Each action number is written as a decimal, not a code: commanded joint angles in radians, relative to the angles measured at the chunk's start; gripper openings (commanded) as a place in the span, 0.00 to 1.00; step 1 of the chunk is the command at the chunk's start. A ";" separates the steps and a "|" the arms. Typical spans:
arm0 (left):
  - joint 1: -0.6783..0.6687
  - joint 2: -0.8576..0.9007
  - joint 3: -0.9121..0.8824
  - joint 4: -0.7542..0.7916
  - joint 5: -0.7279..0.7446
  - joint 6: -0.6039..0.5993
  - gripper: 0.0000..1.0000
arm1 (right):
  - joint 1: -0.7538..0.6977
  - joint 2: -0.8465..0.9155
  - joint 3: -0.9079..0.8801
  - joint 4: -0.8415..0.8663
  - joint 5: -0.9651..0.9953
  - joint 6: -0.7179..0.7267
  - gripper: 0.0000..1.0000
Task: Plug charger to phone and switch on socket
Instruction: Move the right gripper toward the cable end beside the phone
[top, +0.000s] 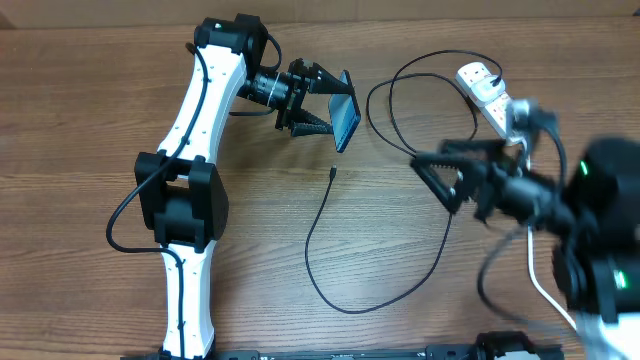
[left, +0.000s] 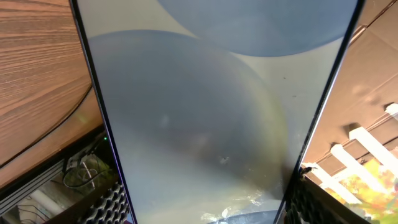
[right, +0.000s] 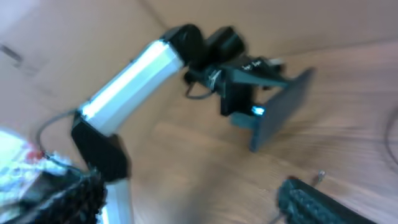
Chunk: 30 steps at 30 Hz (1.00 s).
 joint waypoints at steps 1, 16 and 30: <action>0.005 -0.008 0.029 -0.002 0.051 -0.009 0.50 | 0.089 0.088 0.058 -0.072 0.087 0.039 0.77; -0.021 -0.008 0.029 0.035 -0.060 -0.074 0.49 | 0.602 0.491 0.330 -0.267 1.168 0.480 0.78; -0.022 -0.008 0.029 0.035 0.001 -0.113 0.50 | 0.603 0.572 0.329 -0.165 1.225 0.531 0.57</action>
